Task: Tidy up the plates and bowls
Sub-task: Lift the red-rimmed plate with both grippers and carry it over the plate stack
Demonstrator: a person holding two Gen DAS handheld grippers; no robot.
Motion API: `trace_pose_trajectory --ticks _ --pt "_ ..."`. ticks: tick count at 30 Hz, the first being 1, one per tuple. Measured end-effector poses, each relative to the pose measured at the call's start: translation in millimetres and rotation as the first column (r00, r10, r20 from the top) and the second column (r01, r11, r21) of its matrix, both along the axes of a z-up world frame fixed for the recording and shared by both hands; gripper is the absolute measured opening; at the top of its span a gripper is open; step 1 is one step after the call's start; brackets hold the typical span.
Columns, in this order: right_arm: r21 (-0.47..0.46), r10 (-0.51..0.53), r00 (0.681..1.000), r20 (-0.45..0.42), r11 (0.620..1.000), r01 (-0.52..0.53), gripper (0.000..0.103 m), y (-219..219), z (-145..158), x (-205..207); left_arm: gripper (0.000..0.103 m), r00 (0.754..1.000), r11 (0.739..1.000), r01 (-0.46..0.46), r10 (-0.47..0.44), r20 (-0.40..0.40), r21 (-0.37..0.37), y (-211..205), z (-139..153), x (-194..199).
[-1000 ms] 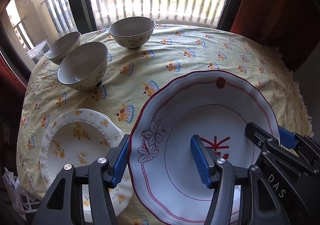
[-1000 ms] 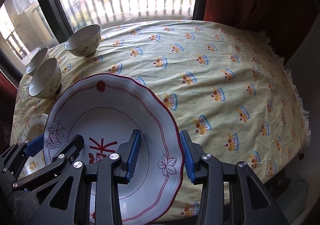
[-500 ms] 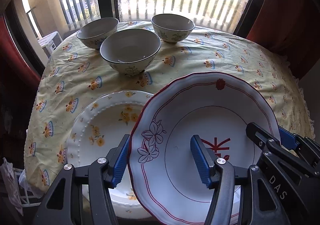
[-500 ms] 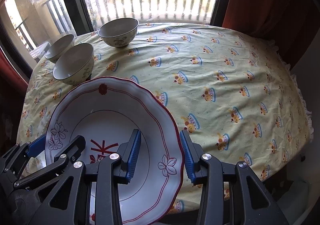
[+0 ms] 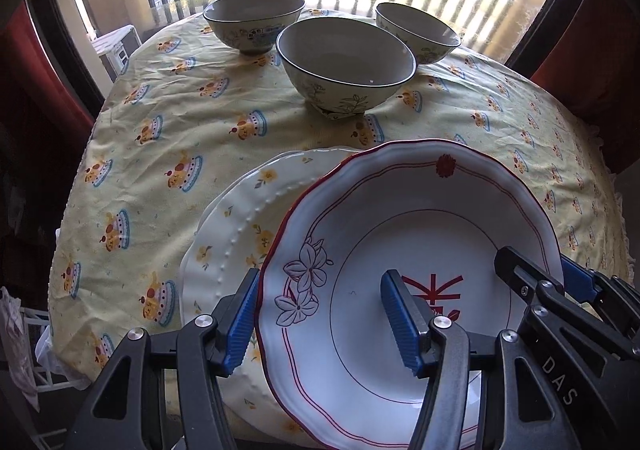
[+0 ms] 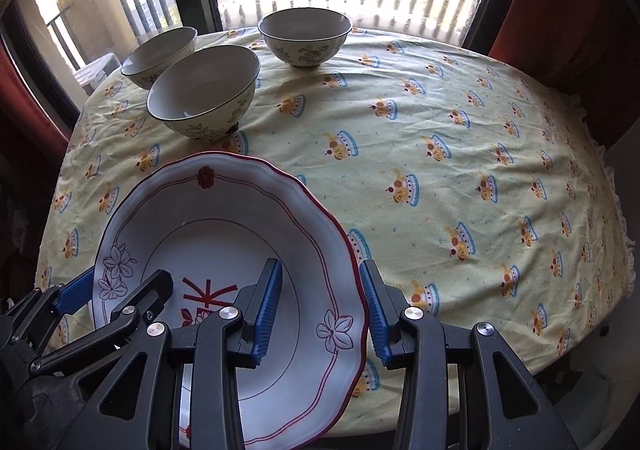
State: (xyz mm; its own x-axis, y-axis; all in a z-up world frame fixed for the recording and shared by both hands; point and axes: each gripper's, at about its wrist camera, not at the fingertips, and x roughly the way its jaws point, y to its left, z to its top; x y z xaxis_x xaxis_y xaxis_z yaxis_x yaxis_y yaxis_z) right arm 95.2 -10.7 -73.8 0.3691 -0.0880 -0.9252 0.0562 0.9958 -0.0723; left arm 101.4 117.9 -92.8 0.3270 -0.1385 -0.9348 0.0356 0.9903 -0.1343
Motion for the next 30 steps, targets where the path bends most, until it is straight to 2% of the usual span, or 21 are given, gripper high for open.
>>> trace_pose_trajectory --ticks 11,19,23,28,30 --pt "-0.025 -0.004 0.997 -0.071 1.000 0.002 0.045 6 -22 15 0.060 0.999 1.000 0.013 -0.012 -0.042 0.020 1 -18 12" --pt "-0.022 0.019 0.998 -0.060 1.000 -0.021 0.044 11 -23 20 0.061 0.999 1.000 -0.003 0.004 -0.051 0.023 5 -22 15" --pt "0.014 0.035 0.998 -0.052 0.999 -0.035 0.044 8 -20 18 0.062 0.999 1.000 -0.001 0.003 -0.053 0.029 4 -23 14" --pt "0.004 -0.007 1.000 -0.012 1.000 0.007 0.044 -5 -8 11 0.062 0.998 1.000 -0.006 0.008 -0.054 0.027 3 -23 14" --pt "0.019 -0.010 1.000 -0.003 1.000 0.010 0.040 -9 -4 9 0.063 0.999 1.000 -0.007 0.008 -0.053 0.029 3 -23 13"
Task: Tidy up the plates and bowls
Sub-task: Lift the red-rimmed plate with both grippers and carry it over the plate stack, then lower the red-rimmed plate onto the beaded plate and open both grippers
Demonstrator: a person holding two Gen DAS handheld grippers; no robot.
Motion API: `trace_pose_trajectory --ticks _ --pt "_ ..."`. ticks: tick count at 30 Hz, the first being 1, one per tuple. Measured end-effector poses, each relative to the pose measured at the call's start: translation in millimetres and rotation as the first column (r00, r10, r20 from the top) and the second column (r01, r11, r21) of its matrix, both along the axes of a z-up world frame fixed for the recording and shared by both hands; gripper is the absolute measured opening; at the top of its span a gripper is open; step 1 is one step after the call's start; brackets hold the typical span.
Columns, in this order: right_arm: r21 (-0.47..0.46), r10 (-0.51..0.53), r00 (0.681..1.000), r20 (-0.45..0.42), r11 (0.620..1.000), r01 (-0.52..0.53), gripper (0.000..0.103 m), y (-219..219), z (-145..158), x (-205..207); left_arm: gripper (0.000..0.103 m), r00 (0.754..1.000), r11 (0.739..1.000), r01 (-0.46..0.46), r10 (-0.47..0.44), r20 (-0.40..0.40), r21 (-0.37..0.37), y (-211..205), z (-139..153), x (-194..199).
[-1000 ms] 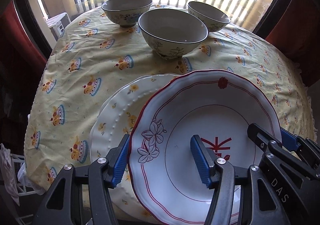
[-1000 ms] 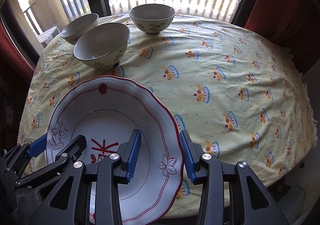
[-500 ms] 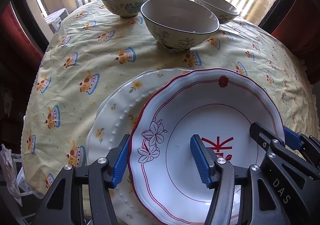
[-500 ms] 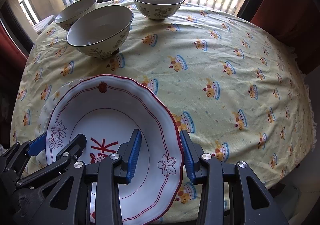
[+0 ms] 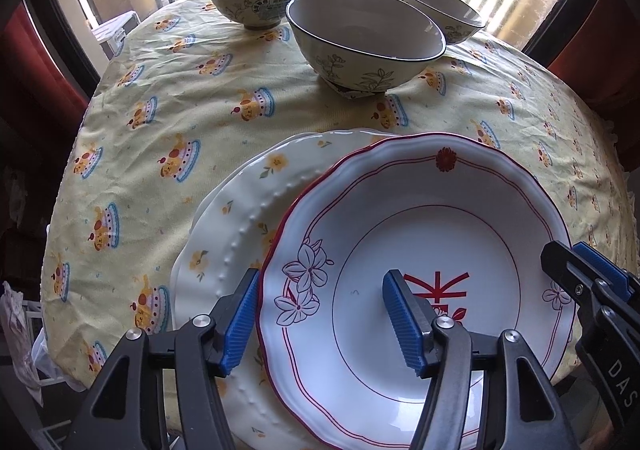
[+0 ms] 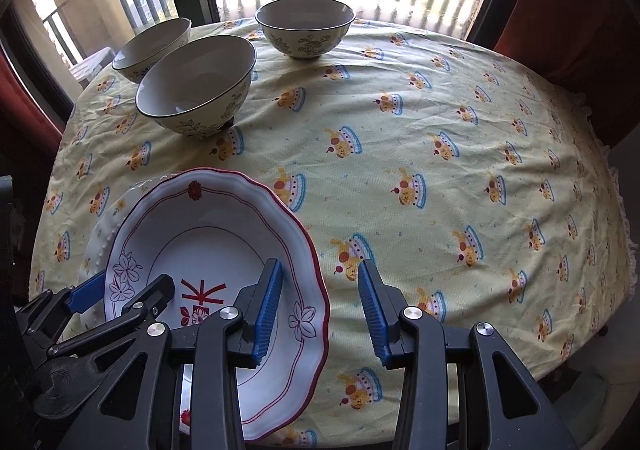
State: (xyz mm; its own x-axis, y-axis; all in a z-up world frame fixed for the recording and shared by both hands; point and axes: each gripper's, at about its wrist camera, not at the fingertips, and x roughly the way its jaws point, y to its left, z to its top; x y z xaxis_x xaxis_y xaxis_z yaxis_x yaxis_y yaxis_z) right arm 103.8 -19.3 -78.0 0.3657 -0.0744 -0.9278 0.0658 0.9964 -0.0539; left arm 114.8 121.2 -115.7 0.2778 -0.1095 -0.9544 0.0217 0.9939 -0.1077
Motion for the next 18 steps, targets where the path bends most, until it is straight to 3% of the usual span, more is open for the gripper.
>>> trace_pose_trajectory --ticks 2,8,18 --pt "0.017 0.025 1.000 0.007 1.000 -0.025 0.021 3 2 -2 0.063 1.000 1.000 0.000 0.000 0.001 0.002 0 0 -1" --pt "-0.018 0.041 0.999 0.002 0.999 -0.041 0.022 12 1 -3 0.063 1.000 1.000 0.020 -0.020 0.020 0.013 3 7 -9" --pt "0.028 0.076 0.997 -0.002 0.997 -0.076 0.022 33 -5 1 0.064 0.999 0.998 -0.029 0.027 0.044 0.062 26 13 -12"
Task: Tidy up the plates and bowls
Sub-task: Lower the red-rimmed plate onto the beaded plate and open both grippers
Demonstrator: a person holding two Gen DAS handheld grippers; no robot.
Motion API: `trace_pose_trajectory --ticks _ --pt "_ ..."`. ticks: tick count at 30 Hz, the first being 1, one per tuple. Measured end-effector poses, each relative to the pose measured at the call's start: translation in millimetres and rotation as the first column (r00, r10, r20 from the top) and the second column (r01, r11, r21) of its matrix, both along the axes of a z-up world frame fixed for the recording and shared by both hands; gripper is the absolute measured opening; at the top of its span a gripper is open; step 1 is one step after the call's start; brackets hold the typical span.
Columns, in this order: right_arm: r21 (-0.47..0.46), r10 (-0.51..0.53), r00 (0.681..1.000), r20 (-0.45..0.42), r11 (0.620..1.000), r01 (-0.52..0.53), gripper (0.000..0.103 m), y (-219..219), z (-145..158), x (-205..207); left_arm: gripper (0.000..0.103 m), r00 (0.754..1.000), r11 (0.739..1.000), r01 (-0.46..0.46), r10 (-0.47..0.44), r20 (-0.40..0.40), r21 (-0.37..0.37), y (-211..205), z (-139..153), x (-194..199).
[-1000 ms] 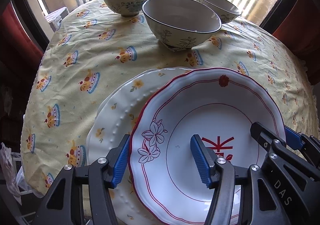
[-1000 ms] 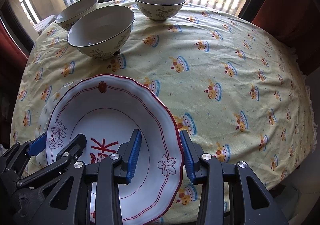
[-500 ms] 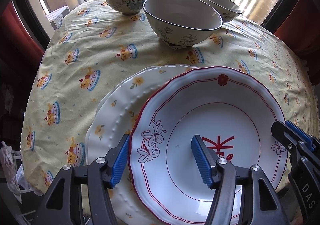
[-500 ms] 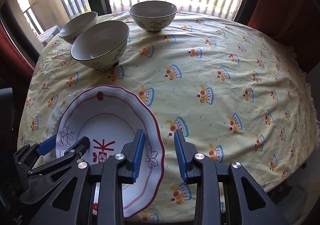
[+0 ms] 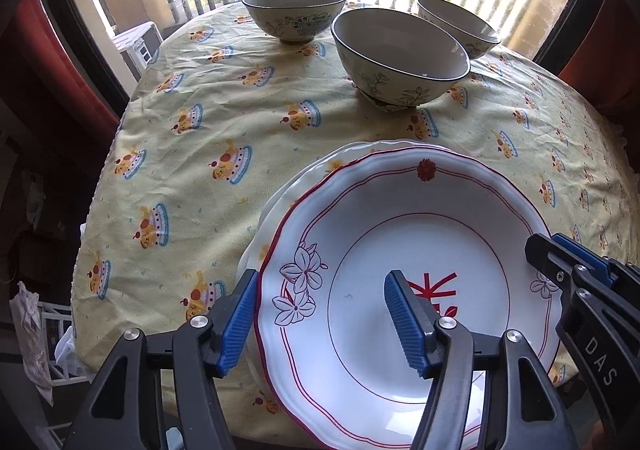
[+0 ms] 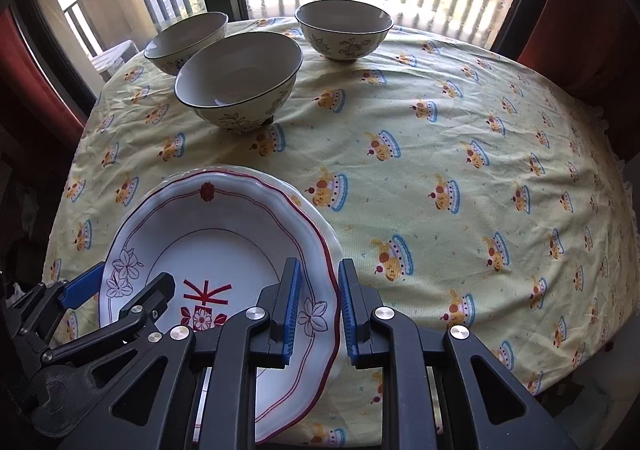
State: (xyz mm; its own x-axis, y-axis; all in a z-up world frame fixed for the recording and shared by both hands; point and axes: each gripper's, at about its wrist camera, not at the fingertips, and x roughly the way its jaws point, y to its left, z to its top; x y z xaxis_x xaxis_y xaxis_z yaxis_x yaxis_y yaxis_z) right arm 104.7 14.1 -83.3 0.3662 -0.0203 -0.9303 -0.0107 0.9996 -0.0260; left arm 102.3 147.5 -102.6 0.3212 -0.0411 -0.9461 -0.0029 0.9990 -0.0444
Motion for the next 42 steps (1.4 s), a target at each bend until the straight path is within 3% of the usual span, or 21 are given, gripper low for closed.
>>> trace_pose_trajectory --ticks 14,20,32,42 --pt "-0.006 -0.029 0.998 -0.052 1.000 0.028 0.023 5 -23 8 0.076 0.999 0.996 0.036 -0.037 0.018 0.077 -13 -6 5" --pt "-0.005 -0.030 0.999 -0.026 1.000 0.030 0.022 5 -23 8 0.076 0.999 0.997 0.028 -0.029 0.022 0.075 -12 -6 5" --pt "0.015 -0.024 0.999 -0.036 1.000 0.024 0.022 3 -16 1 0.088 1.000 1.000 0.004 -0.004 -0.022 -0.008 -1 -4 -5" --pt "0.021 -0.011 1.000 -0.014 1.000 0.011 0.023 6 14 4 0.091 1.000 0.999 -0.001 0.002 0.022 -0.040 7 31 5"
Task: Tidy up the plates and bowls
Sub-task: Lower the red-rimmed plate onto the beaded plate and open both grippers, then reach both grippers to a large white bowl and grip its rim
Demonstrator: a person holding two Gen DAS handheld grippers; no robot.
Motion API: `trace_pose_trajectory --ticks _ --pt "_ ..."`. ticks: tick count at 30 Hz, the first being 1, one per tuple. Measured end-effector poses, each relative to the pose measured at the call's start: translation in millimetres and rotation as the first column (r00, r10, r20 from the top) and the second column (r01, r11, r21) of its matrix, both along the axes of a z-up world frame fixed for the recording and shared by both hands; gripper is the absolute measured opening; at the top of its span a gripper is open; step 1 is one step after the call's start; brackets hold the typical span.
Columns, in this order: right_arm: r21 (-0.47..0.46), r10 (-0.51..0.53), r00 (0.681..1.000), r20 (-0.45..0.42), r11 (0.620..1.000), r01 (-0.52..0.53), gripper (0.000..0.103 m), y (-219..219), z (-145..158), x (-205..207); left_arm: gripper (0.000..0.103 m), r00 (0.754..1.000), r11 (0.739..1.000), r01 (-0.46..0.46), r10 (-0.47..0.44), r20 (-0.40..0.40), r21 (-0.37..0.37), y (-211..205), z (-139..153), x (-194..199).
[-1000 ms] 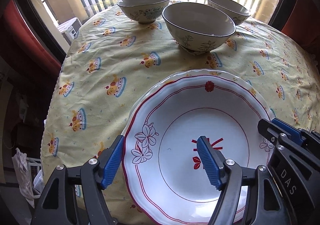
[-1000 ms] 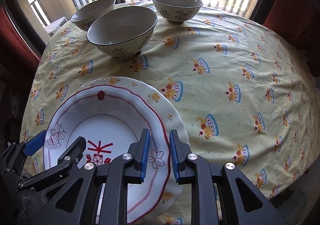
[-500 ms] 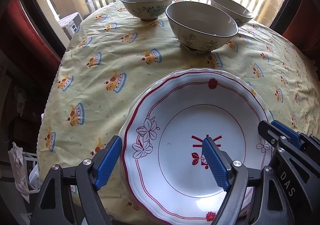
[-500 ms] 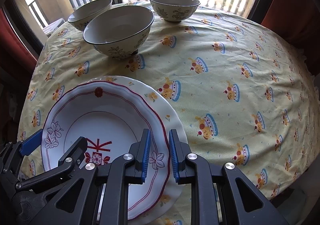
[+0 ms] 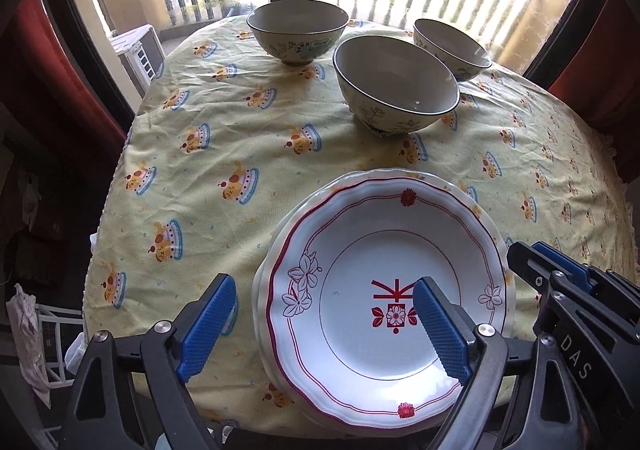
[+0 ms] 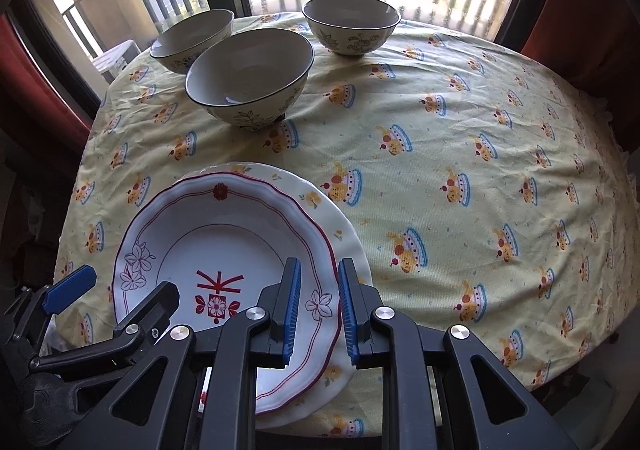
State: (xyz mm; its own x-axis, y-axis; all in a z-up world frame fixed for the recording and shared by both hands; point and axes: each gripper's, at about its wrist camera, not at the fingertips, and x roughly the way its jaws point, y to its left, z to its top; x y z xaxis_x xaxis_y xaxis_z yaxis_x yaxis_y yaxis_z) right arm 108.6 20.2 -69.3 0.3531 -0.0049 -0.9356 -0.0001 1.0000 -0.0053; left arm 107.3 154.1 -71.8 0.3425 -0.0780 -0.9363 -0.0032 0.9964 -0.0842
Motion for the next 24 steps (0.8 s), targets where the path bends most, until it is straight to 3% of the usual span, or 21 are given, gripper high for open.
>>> trace_pose_trajectory --ticks 3,8,10,16,24 --pt "-0.006 0.007 1.000 0.022 1.000 -0.007 0.029 0 9 8 0.091 1.000 1.000 -0.019 0.019 0.020 0.002 3 7 11" --pt "-0.005 0.010 0.998 0.064 1.000 -0.010 0.056 -7 18 30 0.093 0.997 0.998 -0.054 0.053 0.051 0.019 6 12 38" --pt "0.008 0.015 0.997 0.074 1.000 -0.016 0.060 -10 20 42 0.093 0.996 0.997 -0.070 0.068 0.056 0.025 5 14 49" --pt "0.048 0.029 0.995 0.096 0.998 -0.034 0.061 -14 22 82 0.092 0.991 0.992 -0.114 0.110 0.070 0.057 -1 14 88" --pt "0.092 0.042 0.993 0.112 0.994 -0.052 0.061 -20 14 141 0.077 0.989 0.987 -0.137 0.131 0.068 0.080 -16 1 140"
